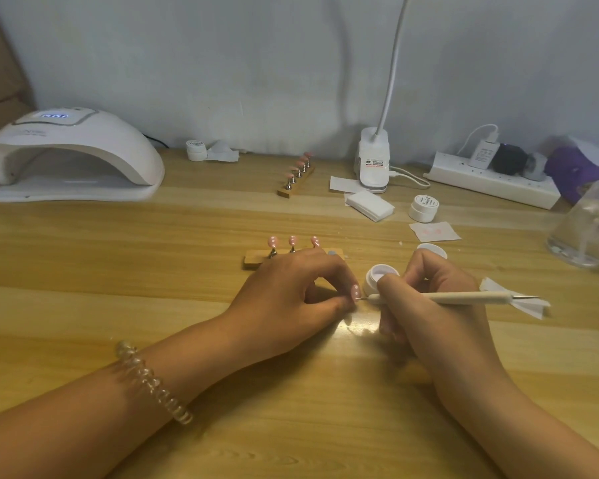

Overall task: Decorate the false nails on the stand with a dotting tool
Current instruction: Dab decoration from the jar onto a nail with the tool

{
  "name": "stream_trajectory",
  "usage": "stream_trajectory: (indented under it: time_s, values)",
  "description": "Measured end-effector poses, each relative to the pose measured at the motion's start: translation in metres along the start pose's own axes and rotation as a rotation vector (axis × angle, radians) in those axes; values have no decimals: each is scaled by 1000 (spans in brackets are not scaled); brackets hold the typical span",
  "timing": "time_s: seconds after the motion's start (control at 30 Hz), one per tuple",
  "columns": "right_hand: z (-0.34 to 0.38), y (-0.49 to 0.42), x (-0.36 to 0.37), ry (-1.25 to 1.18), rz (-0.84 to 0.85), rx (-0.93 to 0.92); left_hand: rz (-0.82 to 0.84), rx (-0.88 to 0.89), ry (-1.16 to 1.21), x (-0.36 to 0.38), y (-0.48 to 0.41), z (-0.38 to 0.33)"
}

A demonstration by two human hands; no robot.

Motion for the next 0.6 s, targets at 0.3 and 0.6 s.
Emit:
stream_trajectory:
  time_s: [0.3,0.6]
  values:
    - [-2,-1,0,19,-7,-4,-1,1,-2,0,0,0]
    - [-1,-1,-1,-21,-25,0,8,7,11,-1,0,0]
Point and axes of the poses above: each hand's wrist, its own y-axis away from the middle knuckle, its own x-axis out of the palm, z = x × y, the point moved 1 cm from there along -y, towards the middle knuckle, and after that the axes turned 14 degrees about -z, right-handed, at the moved point
